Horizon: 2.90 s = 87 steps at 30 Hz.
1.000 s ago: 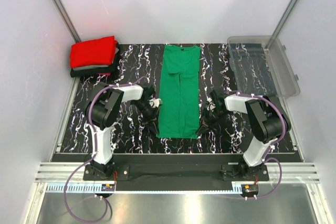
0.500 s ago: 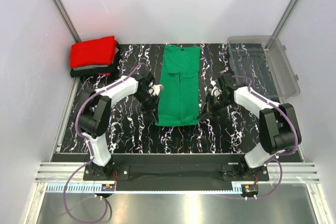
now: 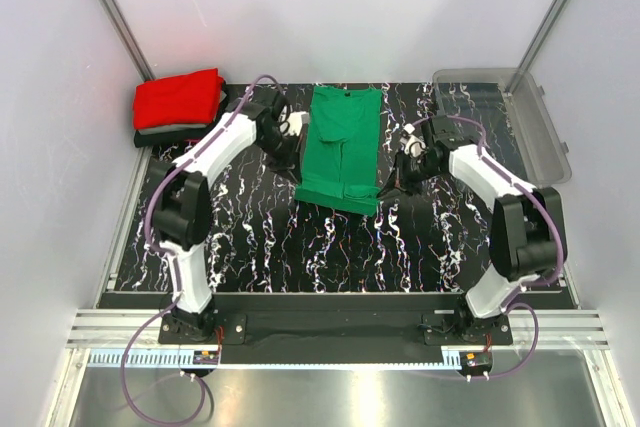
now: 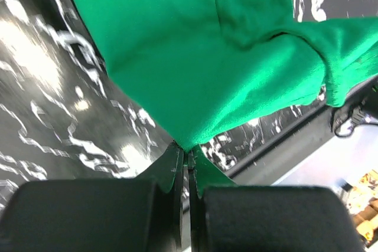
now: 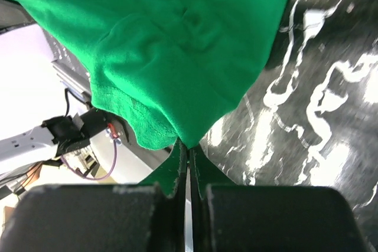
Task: Fold and stack the t-shirts
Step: Fold the tshirt
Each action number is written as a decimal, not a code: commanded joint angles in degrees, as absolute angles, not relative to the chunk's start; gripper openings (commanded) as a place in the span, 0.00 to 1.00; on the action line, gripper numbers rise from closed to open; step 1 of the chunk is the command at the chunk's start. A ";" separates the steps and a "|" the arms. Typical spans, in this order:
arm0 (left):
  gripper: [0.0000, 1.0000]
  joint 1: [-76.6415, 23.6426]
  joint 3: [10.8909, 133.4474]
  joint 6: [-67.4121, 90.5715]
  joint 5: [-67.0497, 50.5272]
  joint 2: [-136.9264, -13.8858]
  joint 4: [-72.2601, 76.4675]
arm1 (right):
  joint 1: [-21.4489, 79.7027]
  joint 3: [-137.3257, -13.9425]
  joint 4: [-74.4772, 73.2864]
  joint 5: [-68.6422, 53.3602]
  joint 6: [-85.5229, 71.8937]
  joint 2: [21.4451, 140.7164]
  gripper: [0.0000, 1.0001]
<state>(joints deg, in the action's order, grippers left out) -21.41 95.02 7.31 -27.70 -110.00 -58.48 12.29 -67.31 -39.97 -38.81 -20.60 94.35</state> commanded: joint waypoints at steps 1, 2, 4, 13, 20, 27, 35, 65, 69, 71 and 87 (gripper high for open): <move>0.00 -20.57 99.48 4.40 -25.84 -115.64 -59.06 | 11.78 -70.31 -36.83 -36.83 -19.16 97.29 0.00; 0.00 -20.48 101.67 3.96 -25.23 -116.45 -58.98 | 11.69 -71.27 -35.61 -36.65 -19.16 98.51 0.00; 0.00 -20.13 105.01 3.60 -24.70 -118.90 -58.71 | 11.60 -72.42 -34.55 -36.13 -18.81 100.45 0.00; 0.00 -17.67 115.38 1.94 -23.38 -127.08 -57.74 | 10.11 -82.87 -32.17 -34.45 -16.97 108.97 0.00; 0.00 -17.14 123.48 0.97 -22.50 -132.97 -57.22 | 9.41 -88.94 -31.55 -33.49 -15.56 114.52 0.00; 0.00 -17.49 128.05 0.35 -19.87 -137.11 -55.90 | 9.32 -92.28 -30.15 -31.47 -14.33 118.03 0.00; 0.26 -17.31 133.24 -1.23 -16.00 -140.27 -53.79 | 9.32 -94.57 -28.83 -29.18 -12.66 120.06 0.00; 0.81 -15.47 102.21 -0.18 -29.79 -126.55 -57.31 | 9.40 -71.54 -26.90 -40.07 -20.47 110.56 0.55; 0.81 -15.47 103.62 -0.18 -32.07 -128.58 -57.22 | 9.58 -71.37 -26.19 -40.43 -22.23 111.79 0.56; 0.81 -15.47 104.58 1.41 -32.69 -129.63 -57.22 | 10.02 -70.93 -25.93 -40.43 -23.02 112.06 0.56; 0.72 -14.68 117.75 -5.35 -24.45 -130.60 -58.62 | 10.28 -81.55 -32.24 -30.06 -13.55 113.99 0.55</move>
